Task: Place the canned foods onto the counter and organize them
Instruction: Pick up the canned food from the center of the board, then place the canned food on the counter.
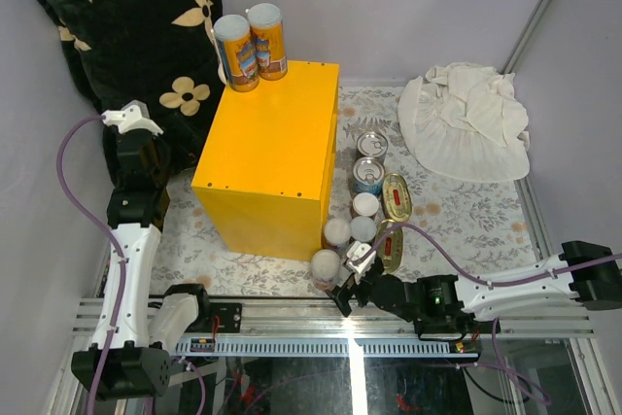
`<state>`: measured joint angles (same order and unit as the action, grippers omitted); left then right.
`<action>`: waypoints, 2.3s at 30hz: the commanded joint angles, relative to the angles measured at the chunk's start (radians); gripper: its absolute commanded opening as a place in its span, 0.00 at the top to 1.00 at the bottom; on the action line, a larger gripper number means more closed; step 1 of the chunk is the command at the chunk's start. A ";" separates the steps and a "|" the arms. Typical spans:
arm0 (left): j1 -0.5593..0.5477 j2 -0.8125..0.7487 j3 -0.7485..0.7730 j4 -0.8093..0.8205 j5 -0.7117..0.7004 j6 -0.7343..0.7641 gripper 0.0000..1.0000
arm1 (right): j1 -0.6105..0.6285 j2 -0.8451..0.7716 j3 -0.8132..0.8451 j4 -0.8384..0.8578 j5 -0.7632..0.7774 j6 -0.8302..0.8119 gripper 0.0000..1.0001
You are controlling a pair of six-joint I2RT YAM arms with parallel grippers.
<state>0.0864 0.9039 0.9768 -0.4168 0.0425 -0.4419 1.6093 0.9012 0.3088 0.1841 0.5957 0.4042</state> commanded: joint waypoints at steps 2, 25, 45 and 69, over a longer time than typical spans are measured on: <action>0.006 -0.003 -0.016 0.015 0.029 0.014 0.00 | -0.032 0.042 -0.046 0.298 0.013 -0.070 0.00; 0.005 -0.021 -0.028 0.018 0.032 0.029 0.00 | -0.216 0.241 0.018 0.432 -0.224 -0.083 0.53; 0.007 -0.020 -0.023 0.021 0.031 0.026 0.00 | -0.215 -0.087 0.810 -0.547 -0.468 -0.285 0.94; 0.002 -0.014 -0.017 0.013 0.061 0.049 0.00 | -0.550 0.702 1.905 -0.759 -0.788 -0.361 0.95</action>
<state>0.0864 0.9001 0.9623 -0.4198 0.0761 -0.4194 1.1225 1.5562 2.1178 -0.7254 -0.0620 0.0315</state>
